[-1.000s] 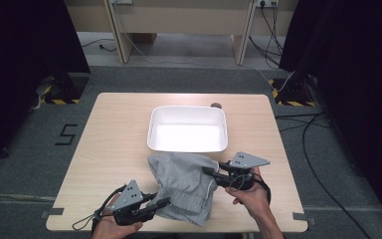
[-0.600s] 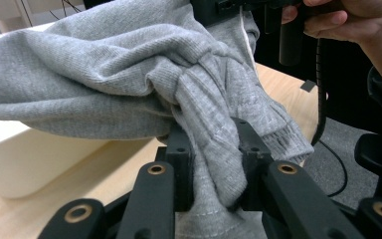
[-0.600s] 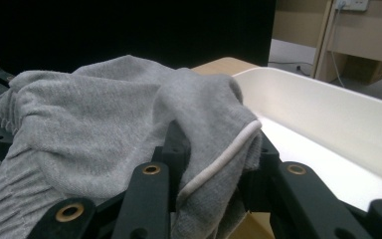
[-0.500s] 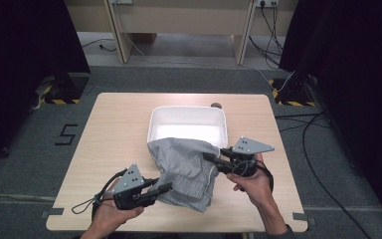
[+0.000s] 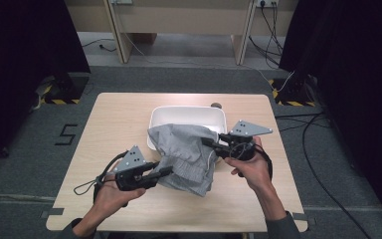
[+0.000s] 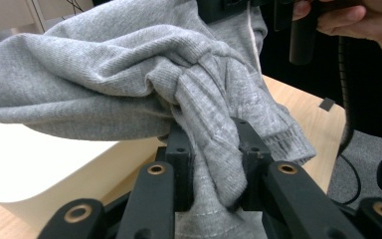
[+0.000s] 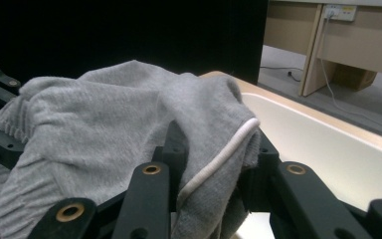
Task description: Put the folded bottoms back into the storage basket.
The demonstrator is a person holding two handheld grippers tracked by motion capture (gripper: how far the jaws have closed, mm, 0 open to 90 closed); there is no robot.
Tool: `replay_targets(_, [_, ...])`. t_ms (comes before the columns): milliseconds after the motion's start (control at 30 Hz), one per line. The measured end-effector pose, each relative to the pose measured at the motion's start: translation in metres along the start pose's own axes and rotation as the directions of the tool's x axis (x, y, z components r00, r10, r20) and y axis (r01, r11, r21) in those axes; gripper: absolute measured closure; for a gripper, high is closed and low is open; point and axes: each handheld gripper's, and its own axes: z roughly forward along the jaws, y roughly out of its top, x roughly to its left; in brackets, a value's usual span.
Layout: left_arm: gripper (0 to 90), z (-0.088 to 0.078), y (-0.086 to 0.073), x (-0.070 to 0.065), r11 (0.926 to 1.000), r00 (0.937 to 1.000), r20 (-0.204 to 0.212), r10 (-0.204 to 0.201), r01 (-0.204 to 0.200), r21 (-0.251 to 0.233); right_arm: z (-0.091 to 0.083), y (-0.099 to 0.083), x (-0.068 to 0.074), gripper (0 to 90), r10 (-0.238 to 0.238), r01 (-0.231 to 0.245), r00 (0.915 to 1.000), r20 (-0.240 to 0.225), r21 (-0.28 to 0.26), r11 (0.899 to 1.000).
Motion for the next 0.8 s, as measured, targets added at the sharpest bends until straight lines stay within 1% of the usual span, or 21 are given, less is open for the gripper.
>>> replay_targets(200, [72.9,0.004,0.015,0.009,1.0000,1.0000,-0.008,-0.004,0.004,-0.004,0.003,0.019,-0.003,70.6,-0.014,0.014,0.9998,0.012,0.007,1.000])
replay_targets(333, [72.9,0.005,0.025,0.014,0.9999,0.9998,-0.019,0.004,-0.004,-0.012,0.004,0.031,-0.008,70.7,-0.026,0.026,0.9994,0.022,0.006,1.000])
replay_targets(467, [72.9,0.009,0.034,0.020,0.9997,0.9996,-0.029,-0.005,0.004,-0.023,0.005,0.041,-0.014,70.7,-0.018,0.017,0.9993,0.033,0.011,1.000])
replay_targets(533, [72.9,0.012,0.036,0.022,0.9998,0.9994,-0.035,-0.004,0.003,-0.021,0.008,0.045,-0.019,70.7,0.004,-0.004,0.9997,0.026,0.014,1.000])
replay_targets(633, [72.9,0.017,0.040,0.026,0.9999,0.9991,-0.042,-0.005,0.004,-0.016,0.010,0.049,-0.025,70.9,0.008,-0.008,0.9995,0.031,0.017,1.000])
replay_targets(667, [72.9,0.018,0.041,0.027,0.9998,0.9991,-0.042,-0.005,0.005,-0.017,0.011,0.051,-0.027,71.0,0.017,-0.017,0.9994,0.030,0.017,1.000])
replay_targets(800, [72.9,0.027,0.049,0.032,0.9997,0.9984,-0.054,-0.013,0.011,-0.024,0.015,0.058,-0.034,71.2,0.014,-0.015,0.9991,0.040,0.021,1.000])
